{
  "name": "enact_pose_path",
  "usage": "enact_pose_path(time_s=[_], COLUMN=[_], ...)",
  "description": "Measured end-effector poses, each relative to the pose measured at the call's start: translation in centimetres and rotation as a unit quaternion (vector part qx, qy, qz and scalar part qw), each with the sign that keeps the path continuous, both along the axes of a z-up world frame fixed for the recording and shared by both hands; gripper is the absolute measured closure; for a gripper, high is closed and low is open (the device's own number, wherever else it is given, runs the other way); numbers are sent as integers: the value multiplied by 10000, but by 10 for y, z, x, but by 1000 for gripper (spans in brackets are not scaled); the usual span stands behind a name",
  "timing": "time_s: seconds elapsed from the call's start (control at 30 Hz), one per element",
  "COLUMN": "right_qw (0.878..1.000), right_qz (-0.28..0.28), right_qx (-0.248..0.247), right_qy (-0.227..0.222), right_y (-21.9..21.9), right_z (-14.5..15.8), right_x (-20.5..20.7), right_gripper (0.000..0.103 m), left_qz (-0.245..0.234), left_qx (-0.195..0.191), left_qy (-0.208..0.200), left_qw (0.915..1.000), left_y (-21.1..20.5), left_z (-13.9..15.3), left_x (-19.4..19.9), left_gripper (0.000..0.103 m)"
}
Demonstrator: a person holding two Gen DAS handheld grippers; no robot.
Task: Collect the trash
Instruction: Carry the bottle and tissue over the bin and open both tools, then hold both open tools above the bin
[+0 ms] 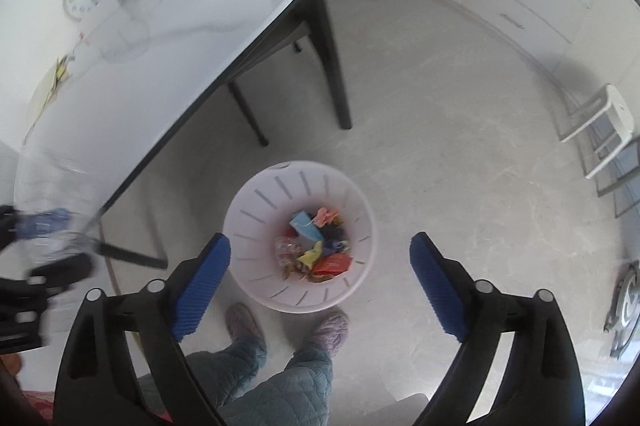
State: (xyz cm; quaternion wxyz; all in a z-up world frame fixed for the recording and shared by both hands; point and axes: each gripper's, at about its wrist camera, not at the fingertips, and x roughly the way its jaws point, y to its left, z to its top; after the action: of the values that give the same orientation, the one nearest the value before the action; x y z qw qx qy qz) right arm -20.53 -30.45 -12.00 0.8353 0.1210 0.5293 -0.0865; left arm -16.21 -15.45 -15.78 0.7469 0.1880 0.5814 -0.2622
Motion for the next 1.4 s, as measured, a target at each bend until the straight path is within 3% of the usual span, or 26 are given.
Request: enact_pose_path(time_s=[0.23,0.43,0.57,0.67,0.87,1.17,1.4], right_qw=[9990,9989,9993,9994,9995,9985,9993], right_qz=[-384,-440,-369,-354,-283,-106,191], right_qx=[-107,-109,-98,-60,-28,-33,81], right_qy=[-209,-74,47,35,-165,-535,-319], right_y=[-28,-41,-46,-49,-49,-53,-43], right_z=[39,25,17,16,23,32,3], right_x=[-48,-66,-70,-71,-64,-43,-7], right_gripper=[8,8,8,8,8,3,3], left_qz=[-679,-788,-845,-763,-537,-174,370], left_qx=[273,524,628,707,491,153,169], left_qy=[446,917,927,781,604,261,119], left_qw=[9963,9913,9901,9915,9955,9994,9991], left_y=[-54,-82,-92,-99,-90,-67,-35], left_z=[-70,-140,-157,-149,-110,-30,4], left_x=[9,18,20,15,5,-4,-3], left_gripper=[43,42,40,21,13,12,12])
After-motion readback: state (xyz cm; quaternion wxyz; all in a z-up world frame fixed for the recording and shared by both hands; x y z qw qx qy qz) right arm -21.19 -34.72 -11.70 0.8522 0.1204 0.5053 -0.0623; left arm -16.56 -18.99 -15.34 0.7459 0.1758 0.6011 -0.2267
